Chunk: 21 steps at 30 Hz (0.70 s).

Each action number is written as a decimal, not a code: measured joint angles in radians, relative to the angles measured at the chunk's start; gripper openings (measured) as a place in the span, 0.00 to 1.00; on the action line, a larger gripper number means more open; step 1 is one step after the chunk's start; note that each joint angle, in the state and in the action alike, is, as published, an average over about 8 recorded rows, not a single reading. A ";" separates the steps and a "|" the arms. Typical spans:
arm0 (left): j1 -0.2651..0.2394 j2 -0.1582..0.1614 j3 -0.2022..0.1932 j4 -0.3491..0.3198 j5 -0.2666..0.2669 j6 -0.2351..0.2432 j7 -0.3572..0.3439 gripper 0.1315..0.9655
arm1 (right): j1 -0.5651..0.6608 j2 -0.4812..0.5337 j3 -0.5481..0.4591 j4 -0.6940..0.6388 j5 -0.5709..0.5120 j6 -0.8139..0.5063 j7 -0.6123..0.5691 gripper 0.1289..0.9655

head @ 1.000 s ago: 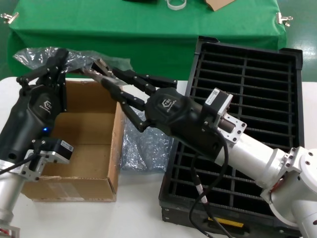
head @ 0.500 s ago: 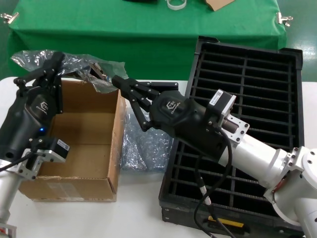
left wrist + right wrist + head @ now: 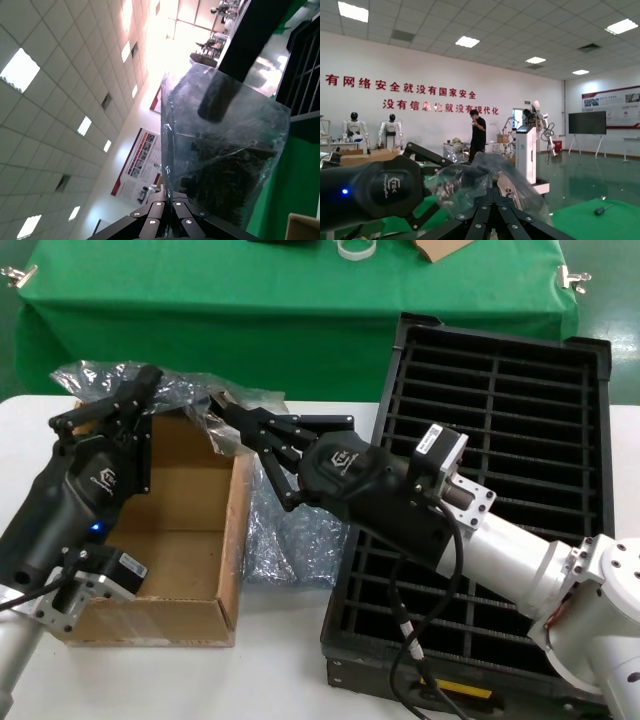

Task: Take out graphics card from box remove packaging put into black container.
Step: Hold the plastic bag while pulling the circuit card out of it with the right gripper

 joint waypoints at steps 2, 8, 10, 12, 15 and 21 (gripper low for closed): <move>0.007 -0.004 0.003 -0.008 -0.001 0.004 -0.008 0.01 | 0.003 -0.002 -0.001 -0.008 -0.001 -0.002 0.002 0.01; 0.016 -0.013 0.008 -0.023 -0.005 0.007 -0.032 0.01 | 0.012 -0.004 -0.004 -0.028 -0.010 0.000 0.009 0.00; 0.020 -0.017 0.008 -0.027 -0.006 0.008 -0.040 0.01 | 0.014 -0.005 -0.005 -0.032 -0.014 0.003 0.011 0.00; 0.024 -0.023 0.009 -0.031 -0.007 0.010 -0.051 0.01 | 0.016 -0.006 -0.005 -0.036 -0.016 0.006 0.012 0.00; 0.034 -0.035 0.009 -0.036 -0.009 0.016 -0.068 0.01 | 0.017 -0.008 -0.004 -0.040 -0.019 0.009 0.011 0.00; 0.057 -0.060 0.010 -0.045 -0.012 0.025 -0.105 0.01 | 0.016 -0.008 -0.001 -0.038 -0.024 0.016 0.010 0.01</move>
